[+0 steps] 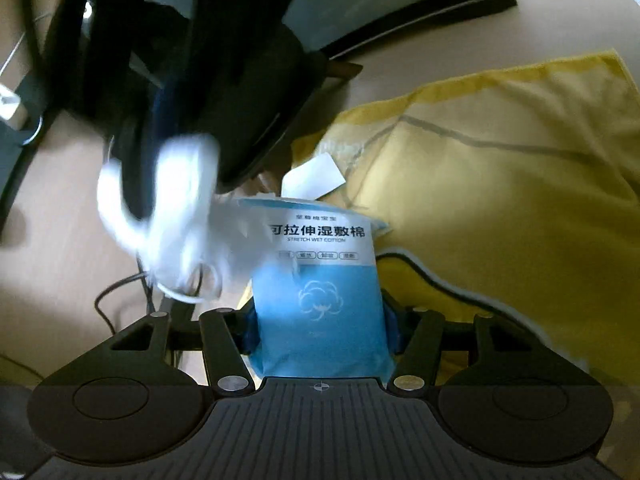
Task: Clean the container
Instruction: 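Rub the white towel over the packet with the right gripper while the left gripper holds it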
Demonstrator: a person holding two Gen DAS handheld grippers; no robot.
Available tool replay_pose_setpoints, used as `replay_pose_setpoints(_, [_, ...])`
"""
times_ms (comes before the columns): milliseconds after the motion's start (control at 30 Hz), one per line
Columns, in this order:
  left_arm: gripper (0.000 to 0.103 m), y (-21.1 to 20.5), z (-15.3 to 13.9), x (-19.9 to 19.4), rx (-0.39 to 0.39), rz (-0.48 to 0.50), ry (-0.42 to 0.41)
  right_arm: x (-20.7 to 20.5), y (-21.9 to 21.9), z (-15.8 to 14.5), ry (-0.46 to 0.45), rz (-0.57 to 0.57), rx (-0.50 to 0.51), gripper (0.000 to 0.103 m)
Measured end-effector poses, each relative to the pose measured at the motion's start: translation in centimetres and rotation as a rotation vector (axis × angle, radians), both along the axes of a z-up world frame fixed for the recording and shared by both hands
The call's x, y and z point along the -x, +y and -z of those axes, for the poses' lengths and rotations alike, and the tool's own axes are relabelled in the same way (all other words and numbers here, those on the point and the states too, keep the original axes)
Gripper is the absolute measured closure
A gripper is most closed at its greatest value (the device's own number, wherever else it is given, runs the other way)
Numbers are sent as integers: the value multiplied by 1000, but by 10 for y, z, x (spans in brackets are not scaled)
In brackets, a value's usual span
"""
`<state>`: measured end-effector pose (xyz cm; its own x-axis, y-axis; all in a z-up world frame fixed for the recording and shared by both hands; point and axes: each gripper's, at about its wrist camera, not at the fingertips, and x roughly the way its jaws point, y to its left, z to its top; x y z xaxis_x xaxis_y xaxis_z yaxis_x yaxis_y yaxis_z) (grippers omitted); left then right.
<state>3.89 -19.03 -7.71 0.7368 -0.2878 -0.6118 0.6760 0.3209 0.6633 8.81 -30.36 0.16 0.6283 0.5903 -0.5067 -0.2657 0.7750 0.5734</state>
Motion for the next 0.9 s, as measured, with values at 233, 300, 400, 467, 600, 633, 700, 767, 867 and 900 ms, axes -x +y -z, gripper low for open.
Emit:
replay_pose_setpoints(233, [32, 17, -13, 7, 127, -68, 137, 5, 14, 29, 60, -23, 152, 97])
replay_pose_setpoints(300, [24, 24, -23, 5, 209, -106, 203, 14, 11, 26, 51, -21, 156, 97])
replay_pose_setpoints(400, [11, 40, -42, -12, 408, -205, 383, 27, 4, 25, 50, -10, 153, 97])
replay_pose_setpoints(467, [10, 47, -50, -23, 507, -260, 493, 32, -3, 25, 66, 8, 130, 97])
replay_pose_setpoints(600, [22, 30, -46, -36, 539, -266, 521, 36, -12, 24, 97, 40, 76, 97])
replay_pose_setpoints(633, [39, 25, -44, -35, 528, -253, 512, 37, -12, 24, 94, 48, 82, 97])
replay_pose_setpoints(700, [43, 19, -39, -33, 516, -234, 523, 40, -12, 20, 79, 70, 120, 96])
replay_pose_setpoints(767, [44, 18, -38, -37, 512, -223, 529, 43, -15, 16, 67, 87, 145, 96])
replay_pose_setpoints(867, [46, 17, -39, -35, 502, -214, 509, 47, -23, 14, 63, 132, 147, 96])
replay_pose_setpoints(900, [46, 17, -40, -33, 500, -212, 500, 47, -25, 13, 61, 152, 150, 96])
